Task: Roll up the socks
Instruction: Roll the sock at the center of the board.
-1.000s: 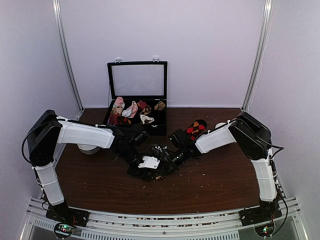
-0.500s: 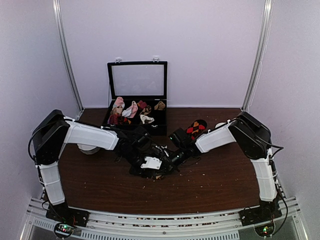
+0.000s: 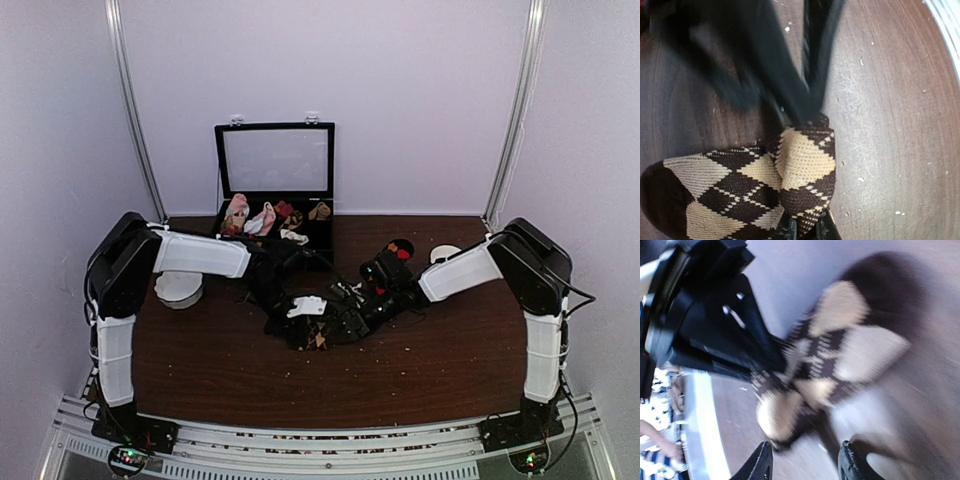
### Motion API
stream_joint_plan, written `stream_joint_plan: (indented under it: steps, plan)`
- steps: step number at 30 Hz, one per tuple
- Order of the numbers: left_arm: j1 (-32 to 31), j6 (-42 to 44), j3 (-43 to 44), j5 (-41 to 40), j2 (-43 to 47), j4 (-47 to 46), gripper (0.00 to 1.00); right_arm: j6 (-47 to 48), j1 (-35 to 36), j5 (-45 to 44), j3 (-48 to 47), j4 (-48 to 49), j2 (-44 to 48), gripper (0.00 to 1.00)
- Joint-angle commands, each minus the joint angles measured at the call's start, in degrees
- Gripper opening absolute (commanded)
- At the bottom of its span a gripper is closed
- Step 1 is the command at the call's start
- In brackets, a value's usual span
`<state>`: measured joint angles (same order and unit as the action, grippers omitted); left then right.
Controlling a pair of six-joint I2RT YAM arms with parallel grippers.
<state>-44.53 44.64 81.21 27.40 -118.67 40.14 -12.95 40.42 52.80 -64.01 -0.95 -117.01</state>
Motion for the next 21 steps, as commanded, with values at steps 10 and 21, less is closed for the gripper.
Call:
stream_joint_plan:
  steps: [10,21]
  plan:
    - [5.1,-2.6,11.9,10.0,-10.5,19.0,0.07,4.9,-2.3,-24.2,20.7,7.2,18.3,1.0]
    - [8.6,-7.8,17.5,19.8,-17.5,25.7,0.09,-8.0,-3.3,-49.2,41.6,44.0,37.9,1.0]
